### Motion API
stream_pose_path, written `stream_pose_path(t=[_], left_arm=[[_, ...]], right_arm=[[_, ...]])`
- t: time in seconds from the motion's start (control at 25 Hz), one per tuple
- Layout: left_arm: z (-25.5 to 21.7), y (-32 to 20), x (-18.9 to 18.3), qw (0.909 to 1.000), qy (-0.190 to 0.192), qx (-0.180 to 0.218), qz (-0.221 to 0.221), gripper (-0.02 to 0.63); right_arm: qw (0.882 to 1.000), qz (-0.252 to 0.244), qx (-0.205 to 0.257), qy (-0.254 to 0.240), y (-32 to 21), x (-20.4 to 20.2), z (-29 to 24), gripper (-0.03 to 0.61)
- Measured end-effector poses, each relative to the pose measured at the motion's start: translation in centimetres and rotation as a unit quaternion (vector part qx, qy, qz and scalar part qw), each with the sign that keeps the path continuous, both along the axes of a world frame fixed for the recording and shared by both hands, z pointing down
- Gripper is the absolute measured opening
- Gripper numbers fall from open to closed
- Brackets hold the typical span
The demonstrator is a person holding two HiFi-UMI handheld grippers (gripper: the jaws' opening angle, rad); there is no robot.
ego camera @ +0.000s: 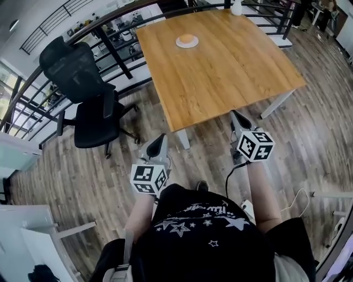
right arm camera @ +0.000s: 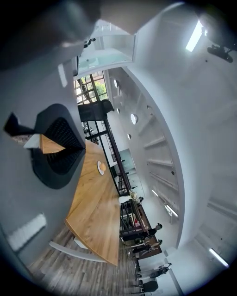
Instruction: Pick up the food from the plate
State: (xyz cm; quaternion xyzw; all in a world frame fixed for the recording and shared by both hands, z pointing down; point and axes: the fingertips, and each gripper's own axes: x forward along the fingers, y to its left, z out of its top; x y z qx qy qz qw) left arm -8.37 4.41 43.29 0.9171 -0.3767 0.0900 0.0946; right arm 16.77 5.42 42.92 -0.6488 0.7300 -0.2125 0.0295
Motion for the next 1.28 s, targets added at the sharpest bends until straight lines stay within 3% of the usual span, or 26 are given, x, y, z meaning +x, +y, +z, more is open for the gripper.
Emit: stream_pose_path(t=[0.2,0.52,1.0,1.28], left_arm=[[-0.1,-0.4,0.9,0.9999,-0.008,-0.002,-0.012,0.002],[1.0,-3.3,0.5,0.9993,-0.006,-0.016,-0.032,0.002],[1.6,-14.6,2.5,0.9993,0.008,-0.032,-0.019,0.002],[2.1,-21.0,1.8,0.9988,0.018,-0.043,-0.014,0.001]], right_arm=[[0.999,-0.024,-0.007,-0.024,-1.5,-0.2,1.0,0.002],[0.999,-0.038,-0.014,-0.022,-4.5,-0.3,2.0,0.002],[1.0,-0.006,-0.03,0.007,-13.4,3.7,0.9,0.003],[1.0,0.002,-0.026,0.004,-20.4,3.6,-0.2,0.003]])
